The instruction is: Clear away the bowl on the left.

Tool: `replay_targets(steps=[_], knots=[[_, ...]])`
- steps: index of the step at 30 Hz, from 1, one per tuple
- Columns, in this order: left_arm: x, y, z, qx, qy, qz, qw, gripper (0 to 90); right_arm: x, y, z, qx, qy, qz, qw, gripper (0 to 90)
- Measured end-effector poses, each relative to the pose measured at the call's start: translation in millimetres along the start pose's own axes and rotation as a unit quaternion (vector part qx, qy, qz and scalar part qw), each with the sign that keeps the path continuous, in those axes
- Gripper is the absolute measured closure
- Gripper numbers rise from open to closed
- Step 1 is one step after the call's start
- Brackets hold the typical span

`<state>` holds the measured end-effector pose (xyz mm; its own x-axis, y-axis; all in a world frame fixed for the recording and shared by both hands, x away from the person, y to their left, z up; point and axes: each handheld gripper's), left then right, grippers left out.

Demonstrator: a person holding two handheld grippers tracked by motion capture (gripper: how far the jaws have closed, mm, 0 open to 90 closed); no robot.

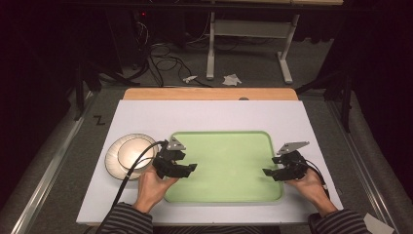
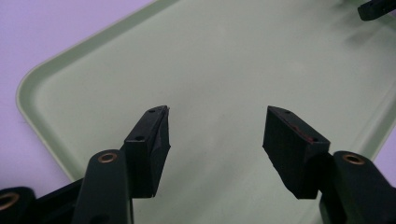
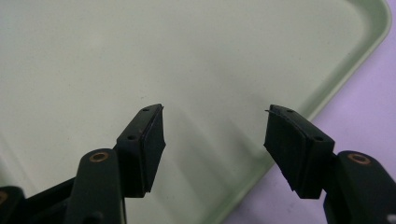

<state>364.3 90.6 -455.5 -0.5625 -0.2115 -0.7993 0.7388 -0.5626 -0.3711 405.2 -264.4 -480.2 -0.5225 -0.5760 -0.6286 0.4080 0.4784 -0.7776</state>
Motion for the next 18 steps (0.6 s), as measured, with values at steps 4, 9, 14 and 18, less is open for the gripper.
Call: replay_targets(steps=[4, 9, 14, 18], knots=[[-2.7, -2.0, -1.1, 0.002, -0.005, 0.005, 1.0000, 40.7, 0.0, 0.3, 0.0, 0.001, 0.000, -0.002, 1.0000, 39.1], [-6.5, -6.0, -3.1, 0.002, -0.009, 0.015, 0.9998, 40.2, 0.0, -0.6, -0.1, 0.001, 0.004, 0.000, 1.0000, 39.1], [-10.1, -8.6, -6.3, -0.002, -0.014, 0.020, 0.9997, 40.2, -0.1, -0.4, 0.4, 0.000, 0.003, -0.004, 1.0000, 39.1], [-13.2, -12.1, -8.4, -0.007, -0.017, 0.027, 0.9995, 40.3, 0.2, -1.1, 1.1, 0.003, -0.003, -0.001, 1.0000, 39.1]])
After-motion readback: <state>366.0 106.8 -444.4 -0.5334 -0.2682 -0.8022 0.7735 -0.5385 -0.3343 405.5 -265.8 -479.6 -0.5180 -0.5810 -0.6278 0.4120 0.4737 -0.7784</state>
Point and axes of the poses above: each handheld gripper's, and its own axes: y roughly forward along the jaws, x roughly out of its underside, z roughly to its right, and after that the axes turned 3 degrees about z, right-handed
